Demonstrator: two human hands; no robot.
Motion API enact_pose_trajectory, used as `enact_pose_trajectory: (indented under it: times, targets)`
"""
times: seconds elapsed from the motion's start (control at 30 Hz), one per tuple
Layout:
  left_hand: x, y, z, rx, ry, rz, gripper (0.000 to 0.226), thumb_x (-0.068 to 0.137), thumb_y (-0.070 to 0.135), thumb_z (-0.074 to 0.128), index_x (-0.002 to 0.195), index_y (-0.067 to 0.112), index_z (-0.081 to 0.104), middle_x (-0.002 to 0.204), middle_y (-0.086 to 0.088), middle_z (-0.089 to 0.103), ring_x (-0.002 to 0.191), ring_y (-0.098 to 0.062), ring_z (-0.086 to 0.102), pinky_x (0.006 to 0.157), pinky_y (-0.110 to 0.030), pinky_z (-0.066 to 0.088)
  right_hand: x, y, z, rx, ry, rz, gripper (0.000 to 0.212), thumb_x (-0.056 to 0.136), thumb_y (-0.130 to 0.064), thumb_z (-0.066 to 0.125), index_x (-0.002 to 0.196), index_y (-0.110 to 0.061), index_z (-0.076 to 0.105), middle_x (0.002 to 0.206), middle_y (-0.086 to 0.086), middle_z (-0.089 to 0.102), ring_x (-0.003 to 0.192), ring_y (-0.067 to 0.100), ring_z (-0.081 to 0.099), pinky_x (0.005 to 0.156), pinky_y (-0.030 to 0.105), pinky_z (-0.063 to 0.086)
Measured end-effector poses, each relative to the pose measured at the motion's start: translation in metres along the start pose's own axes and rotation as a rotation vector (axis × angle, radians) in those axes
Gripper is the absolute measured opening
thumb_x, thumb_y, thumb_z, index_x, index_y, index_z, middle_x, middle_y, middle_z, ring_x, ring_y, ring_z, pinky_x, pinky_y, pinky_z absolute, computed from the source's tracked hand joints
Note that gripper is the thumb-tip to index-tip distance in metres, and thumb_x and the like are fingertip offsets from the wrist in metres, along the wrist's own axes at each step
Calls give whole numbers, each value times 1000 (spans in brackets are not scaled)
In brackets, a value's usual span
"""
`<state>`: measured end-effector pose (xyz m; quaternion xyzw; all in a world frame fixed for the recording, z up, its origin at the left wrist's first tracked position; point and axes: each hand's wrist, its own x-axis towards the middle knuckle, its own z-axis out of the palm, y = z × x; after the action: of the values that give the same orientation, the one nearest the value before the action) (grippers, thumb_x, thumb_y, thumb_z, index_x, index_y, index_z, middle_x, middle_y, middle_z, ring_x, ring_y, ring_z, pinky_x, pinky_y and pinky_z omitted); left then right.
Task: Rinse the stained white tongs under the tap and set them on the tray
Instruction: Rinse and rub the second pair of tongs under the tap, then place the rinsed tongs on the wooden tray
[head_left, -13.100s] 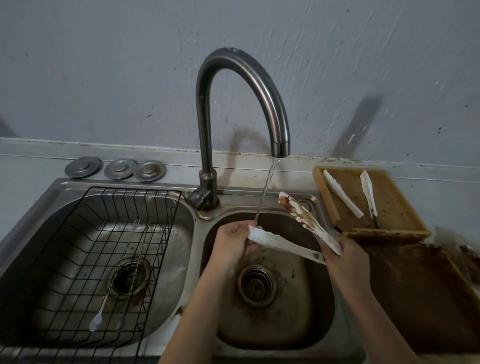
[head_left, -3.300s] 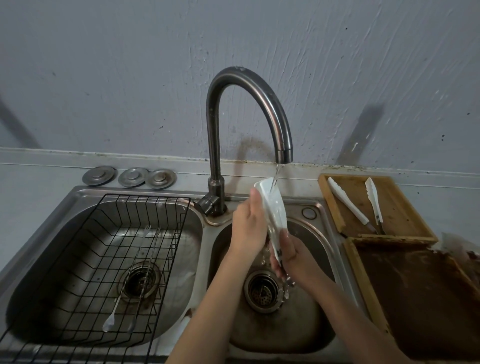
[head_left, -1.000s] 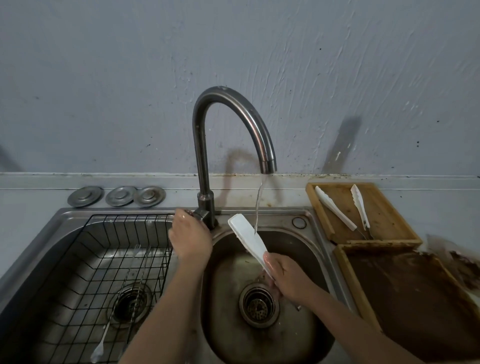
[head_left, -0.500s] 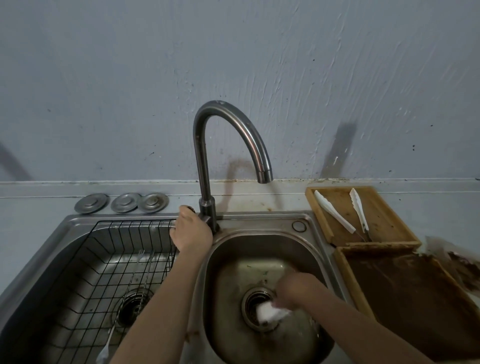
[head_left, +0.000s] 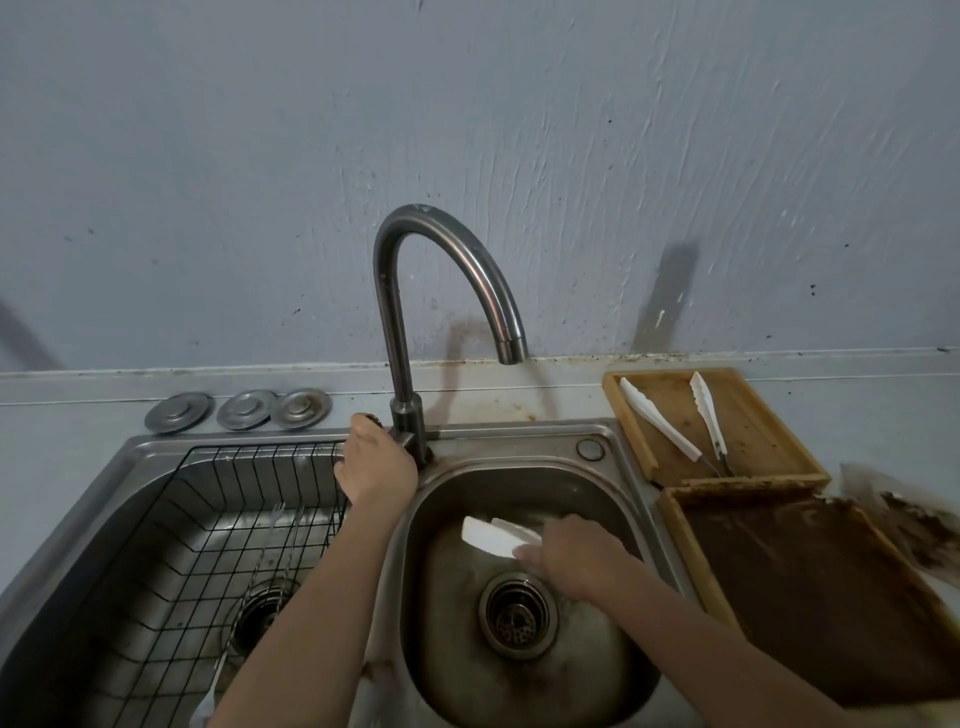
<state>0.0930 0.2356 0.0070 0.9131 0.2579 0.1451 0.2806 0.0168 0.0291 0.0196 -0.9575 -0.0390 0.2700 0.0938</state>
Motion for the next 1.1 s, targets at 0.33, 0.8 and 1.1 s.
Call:
enact_pose_trajectory:
  times: [0.33, 0.8, 1.1]
  targets:
    - [-9, 2, -9, -87, -113, -32, 37, 81, 5, 61, 107, 12, 35, 107, -15, 59, 97, -32, 58, 86, -48, 47, -8, 11, 7, -56, -144, 25, 52, 91, -48, 45, 116, -4, 59, 118, 13, 62, 104, 30, 60, 72, 30, 38]
    - [-73, 104, 21, -101, -407, 241, 30, 89, 18, 53, 117, 27, 49, 134, -2, 44, 125, -22, 41, 107, -38, 34, 0, 73, -69, 408, 446, 97, 48, 84, -58, 50, 109, -17, 57, 101, -4, 67, 86, 10, 63, 76, 23, 48]
    - [-69, 191, 77, 16, -611, 677, 23, 87, 22, 47, 98, 38, 59, 116, 13, 59, 116, -9, 52, 95, -21, 35, 22, 157, -122, 325, 777, 217, 43, 89, -47, 52, 119, -17, 48, 110, -1, 60, 91, 11, 60, 71, 22, 49]
